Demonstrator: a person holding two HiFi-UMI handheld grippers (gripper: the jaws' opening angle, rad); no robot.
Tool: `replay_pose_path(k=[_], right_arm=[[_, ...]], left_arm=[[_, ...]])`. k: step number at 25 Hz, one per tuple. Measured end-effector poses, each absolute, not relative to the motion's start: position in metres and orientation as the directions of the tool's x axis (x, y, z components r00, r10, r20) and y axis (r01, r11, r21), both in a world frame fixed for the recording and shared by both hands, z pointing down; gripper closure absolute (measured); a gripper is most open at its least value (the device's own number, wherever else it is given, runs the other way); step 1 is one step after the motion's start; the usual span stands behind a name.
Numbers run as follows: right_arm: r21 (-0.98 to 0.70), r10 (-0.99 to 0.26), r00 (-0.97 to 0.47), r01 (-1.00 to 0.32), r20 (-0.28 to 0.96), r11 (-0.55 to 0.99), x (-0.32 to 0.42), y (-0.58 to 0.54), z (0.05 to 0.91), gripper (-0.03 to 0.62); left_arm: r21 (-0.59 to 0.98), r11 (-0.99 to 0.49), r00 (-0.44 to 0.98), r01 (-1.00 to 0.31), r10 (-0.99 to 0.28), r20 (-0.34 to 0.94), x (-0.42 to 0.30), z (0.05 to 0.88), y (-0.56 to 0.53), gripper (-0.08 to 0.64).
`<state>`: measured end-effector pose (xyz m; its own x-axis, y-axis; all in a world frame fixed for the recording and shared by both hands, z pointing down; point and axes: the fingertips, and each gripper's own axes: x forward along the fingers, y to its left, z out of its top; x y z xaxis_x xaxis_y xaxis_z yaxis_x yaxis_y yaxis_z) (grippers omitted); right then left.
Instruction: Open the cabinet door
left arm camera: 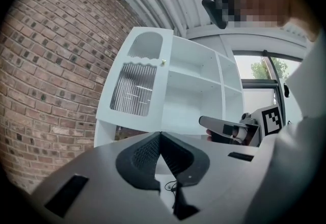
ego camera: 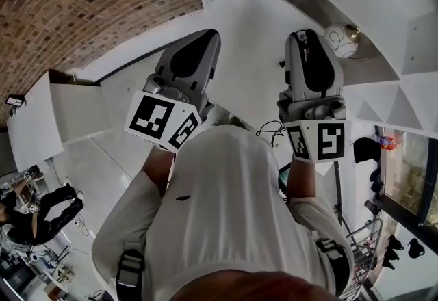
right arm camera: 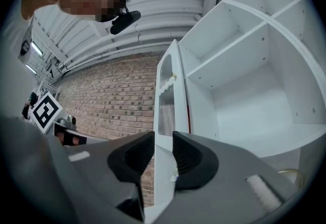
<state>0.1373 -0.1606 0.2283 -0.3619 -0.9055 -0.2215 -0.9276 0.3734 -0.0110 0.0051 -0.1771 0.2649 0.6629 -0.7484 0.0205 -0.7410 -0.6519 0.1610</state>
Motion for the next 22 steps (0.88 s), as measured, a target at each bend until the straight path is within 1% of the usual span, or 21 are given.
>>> replay_pose_path(k=[22], right_arm=[[-0.010, -0.902, -0.361, -0.928, -0.238, 0.374, 0.153, -0.228, 0.214, 0.454]], left_arm=[[0.136, -0.649, 0.657, -0.748, -0.754, 0.012, 0.021, 0.255, -0.235, 0.551]])
